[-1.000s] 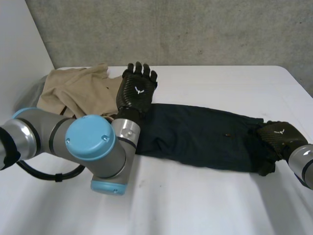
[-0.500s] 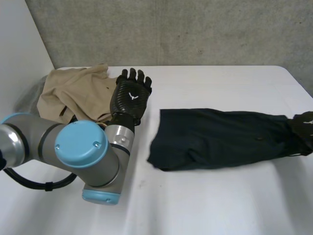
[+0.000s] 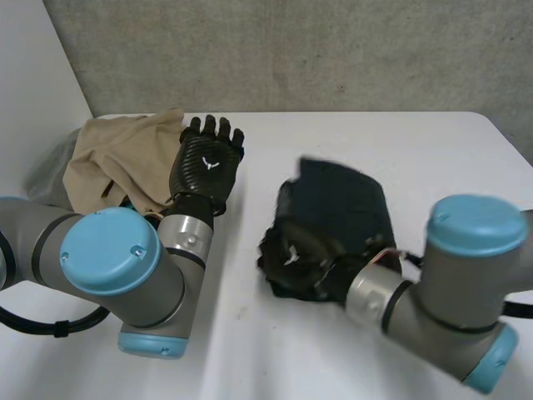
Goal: Fold the laundry.
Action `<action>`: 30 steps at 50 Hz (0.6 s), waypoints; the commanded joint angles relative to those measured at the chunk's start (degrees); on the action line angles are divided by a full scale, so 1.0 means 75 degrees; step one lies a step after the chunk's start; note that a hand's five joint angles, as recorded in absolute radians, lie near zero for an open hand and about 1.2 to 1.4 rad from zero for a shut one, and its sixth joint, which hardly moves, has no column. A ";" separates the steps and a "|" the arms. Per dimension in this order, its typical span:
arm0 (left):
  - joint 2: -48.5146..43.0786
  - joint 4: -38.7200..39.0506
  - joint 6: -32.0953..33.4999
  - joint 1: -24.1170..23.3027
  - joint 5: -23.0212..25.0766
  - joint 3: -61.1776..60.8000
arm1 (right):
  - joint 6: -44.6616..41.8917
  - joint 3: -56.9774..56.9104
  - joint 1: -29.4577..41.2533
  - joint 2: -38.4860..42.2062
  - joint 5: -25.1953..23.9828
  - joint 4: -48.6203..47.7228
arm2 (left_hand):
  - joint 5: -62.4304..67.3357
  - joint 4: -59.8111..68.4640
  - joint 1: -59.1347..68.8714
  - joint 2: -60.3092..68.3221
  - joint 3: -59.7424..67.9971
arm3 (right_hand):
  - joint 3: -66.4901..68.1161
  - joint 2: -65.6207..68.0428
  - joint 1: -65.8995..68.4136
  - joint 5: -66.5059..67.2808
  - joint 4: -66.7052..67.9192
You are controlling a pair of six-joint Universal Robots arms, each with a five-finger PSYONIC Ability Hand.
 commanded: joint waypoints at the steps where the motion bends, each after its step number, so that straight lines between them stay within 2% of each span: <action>1: -0.0046 0.0019 0.0006 -0.0009 -0.0015 0.0306 | 0.0580 -0.0096 0.0126 0.0037 0.0367 0.0094 | -0.0340 -0.0213 -0.0124 -0.0199 -0.0268 | -0.7465 -0.7290 -0.5904 -0.7235 -0.7419; 5: -0.0105 0.0007 -0.0076 -0.0079 -0.0073 0.0751 | 0.2874 -0.0084 -0.0354 -0.0980 0.0589 0.0059 | -0.0340 -0.0213 -0.0124 -0.0199 -0.0268 | -0.7465 -0.7290 -0.5904 -0.7235 -0.7419; 6: -0.0105 0.0007 -0.0134 -0.0091 -0.0085 0.0833 | 0.4144 -0.0049 -0.0610 -0.1366 0.0694 0.0024 | -0.0340 -0.0213 -0.0124 -0.0199 -0.0268 | -0.7465 -0.7290 -0.5904 -0.7235 -0.7419; 9: -0.0117 -0.0086 -0.0508 -0.0254 -0.0132 0.1150 | 0.5980 -0.0118 -0.0975 -0.1732 0.0987 -0.0012 | -0.0340 -0.0213 -0.0124 -0.0199 -0.0268 | -0.7465 -0.7290 -0.5904 -0.7235 -0.7419; 10: -0.0117 -0.0156 -0.0637 -0.0324 -0.0132 0.1220 | 0.6994 -0.0177 -0.1266 -0.1907 0.1139 0.0093 | -0.0340 -0.0213 -0.0124 -0.0199 -0.0268 | -0.7465 -0.7290 -0.5904 -0.7235 -0.7419; 14: -0.0140 -0.0905 -0.1340 -0.0735 -0.0085 0.1630 | 0.8244 -0.0212 -0.2074 -0.2154 0.1386 0.0350 | -0.0340 -0.0213 -0.0124 -0.0199 -0.0268 | -0.7465 -0.7290 -0.5904 -0.7235 -0.7419; 17: -0.0386 -0.1725 -0.1891 -0.0969 0.0020 0.1993 | 0.8200 -0.0271 -0.2440 -0.2073 0.1445 0.0854 | -0.0334 -0.0207 -0.0117 -0.0193 -0.0262 | -0.7465 -0.7290 -0.5904 -0.7235 -0.7419; 21: -0.0959 -0.2745 -0.2419 -0.1262 0.0266 0.2486 | 0.7850 -0.0796 -0.2570 -0.1139 0.1585 0.1720 | -0.0267 -0.0140 -0.0050 -0.0126 -0.0195 | -0.7465 -0.7290 -0.5904 -0.7235 -0.7419; 30: -0.2424 -0.4338 -0.2362 -0.1298 0.0278 0.3446 | 0.6971 -0.1747 -0.2511 0.0621 0.2371 0.2414 | -0.0177 -0.0050 0.0040 -0.0036 -0.0105 | -0.7465 -0.7290 -0.5904 -0.7235 -0.7419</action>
